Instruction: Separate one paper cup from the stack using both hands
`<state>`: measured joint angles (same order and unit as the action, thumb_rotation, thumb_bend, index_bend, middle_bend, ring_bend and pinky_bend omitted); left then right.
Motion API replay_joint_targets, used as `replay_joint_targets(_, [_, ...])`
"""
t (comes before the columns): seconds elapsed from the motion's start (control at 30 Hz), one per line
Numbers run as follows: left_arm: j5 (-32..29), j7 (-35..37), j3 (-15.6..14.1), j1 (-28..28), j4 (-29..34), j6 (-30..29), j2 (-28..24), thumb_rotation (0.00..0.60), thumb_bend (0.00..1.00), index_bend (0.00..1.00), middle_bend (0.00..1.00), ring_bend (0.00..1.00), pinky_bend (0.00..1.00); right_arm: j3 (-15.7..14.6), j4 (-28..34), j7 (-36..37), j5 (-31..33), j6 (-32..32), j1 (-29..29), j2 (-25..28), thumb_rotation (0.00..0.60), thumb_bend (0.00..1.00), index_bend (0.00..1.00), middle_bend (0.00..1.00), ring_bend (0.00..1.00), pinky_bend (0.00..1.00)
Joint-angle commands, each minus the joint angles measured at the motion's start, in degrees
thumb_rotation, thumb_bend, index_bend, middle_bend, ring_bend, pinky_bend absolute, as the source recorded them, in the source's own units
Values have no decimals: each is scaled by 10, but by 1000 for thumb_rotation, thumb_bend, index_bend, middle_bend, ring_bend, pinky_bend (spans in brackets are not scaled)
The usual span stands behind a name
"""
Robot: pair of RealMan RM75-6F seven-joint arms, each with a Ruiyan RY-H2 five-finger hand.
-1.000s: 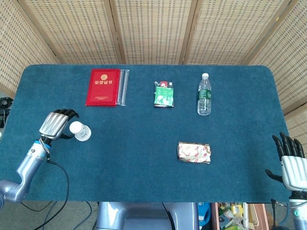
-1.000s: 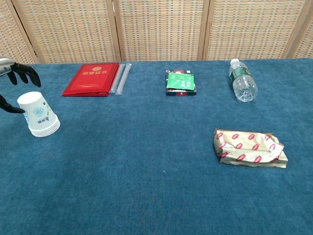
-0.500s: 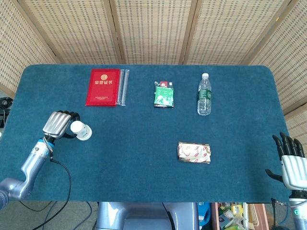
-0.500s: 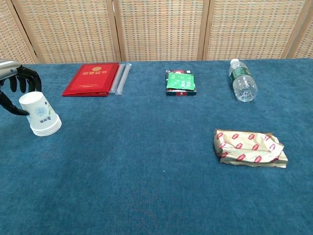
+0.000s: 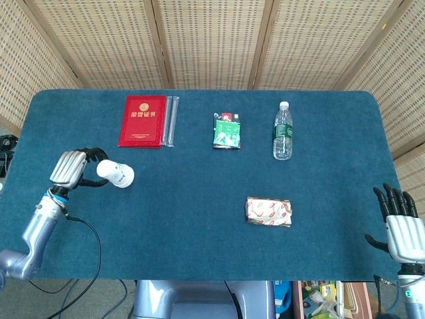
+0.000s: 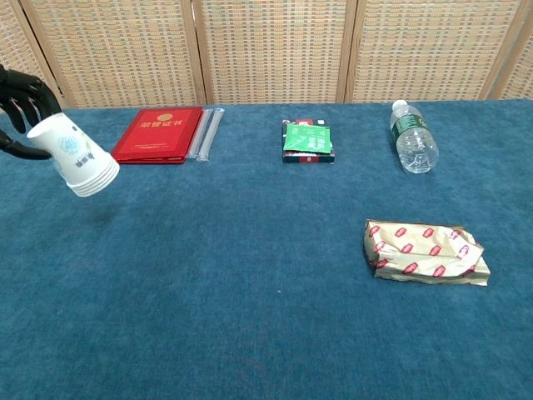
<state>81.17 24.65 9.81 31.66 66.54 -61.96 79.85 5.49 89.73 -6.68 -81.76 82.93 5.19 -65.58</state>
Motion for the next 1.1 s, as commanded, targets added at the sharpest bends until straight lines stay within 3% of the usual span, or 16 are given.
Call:
replay_joint_targets(0.03, [25,271,17,-13,56,-26,-45,600,64,537,497,442,445,0,-36,19,-42,14,13,-13,600,0,10,0,0,0])
replay_joint_targets(0.2, [44,481,13,19,69,22,-41,600,102,537,501,444,453,0,-128,75,-134,49,50,-34,600,0,123,3,0,0])
replay_joint_targets(0.27, [50,524,15,40,61,41,-26,600,120,537,503,445,455,0,-162,102,-170,63,70,-41,600,0,161,18,0,0])
replay_joint_targets(0.47, [56,534,26,102,56,85,21,600,122,537,506,447,458,0,-223,174,-236,82,126,-54,600,0,275,91,0,0])
replay_joint_targets(0.63, [35,536,44,152,60,136,56,600,124,537,505,447,459,7,-264,190,-274,94,176,-80,600,0,351,114,0,0])
replay_joint_targets(0.77, [20,528,56,177,54,157,74,600,125,538,505,447,458,12,-272,181,-288,81,213,-91,600,14,370,135,0,0])
replay_joint_targets(1.1, [-12,548,77,218,37,202,105,600,125,538,506,447,458,26,-264,156,-311,46,297,-128,600,172,419,149,0,0])
